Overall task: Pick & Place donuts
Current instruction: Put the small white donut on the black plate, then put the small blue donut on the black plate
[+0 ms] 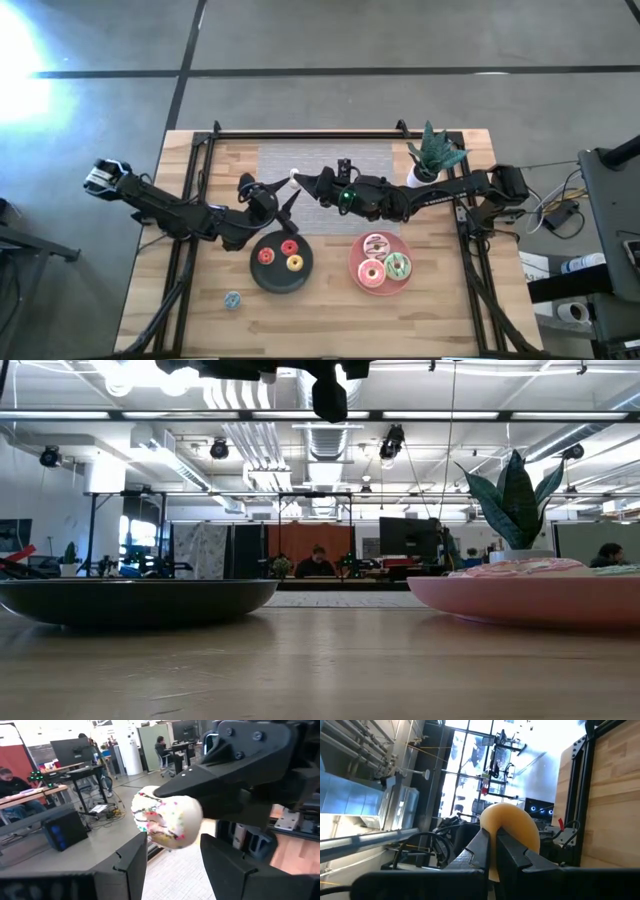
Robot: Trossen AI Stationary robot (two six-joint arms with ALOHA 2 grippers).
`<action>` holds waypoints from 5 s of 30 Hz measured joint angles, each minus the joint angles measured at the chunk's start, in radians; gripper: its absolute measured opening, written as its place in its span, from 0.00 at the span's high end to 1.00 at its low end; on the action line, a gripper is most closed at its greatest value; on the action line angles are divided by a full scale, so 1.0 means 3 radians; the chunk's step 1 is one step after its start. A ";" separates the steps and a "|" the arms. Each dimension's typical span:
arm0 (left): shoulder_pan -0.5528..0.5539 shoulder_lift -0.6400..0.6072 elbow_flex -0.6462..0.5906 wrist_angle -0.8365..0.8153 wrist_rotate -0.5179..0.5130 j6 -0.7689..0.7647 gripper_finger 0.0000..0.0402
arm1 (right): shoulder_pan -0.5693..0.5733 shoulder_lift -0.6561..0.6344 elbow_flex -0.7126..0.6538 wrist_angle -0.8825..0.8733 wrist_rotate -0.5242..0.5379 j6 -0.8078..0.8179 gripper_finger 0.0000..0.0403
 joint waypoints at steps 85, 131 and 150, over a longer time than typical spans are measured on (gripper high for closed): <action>-0.1065 0.1450 0.0116 -0.2423 0.1866 -0.0348 0.96 | 0.0086 -0.1166 -0.0069 -0.2987 -0.0517 -0.1183 0.52; -0.1452 -0.0024 -0.1083 -0.2404 0.4095 -0.4603 0.69 | 0.0108 -0.1162 -0.0081 -0.2981 -0.0511 -0.1284 0.52; -0.1449 0.0248 -0.1015 -0.1973 0.3905 -0.4242 0.98 | 0.0108 -0.1161 -0.0081 -0.2980 -0.0488 -0.1283 0.52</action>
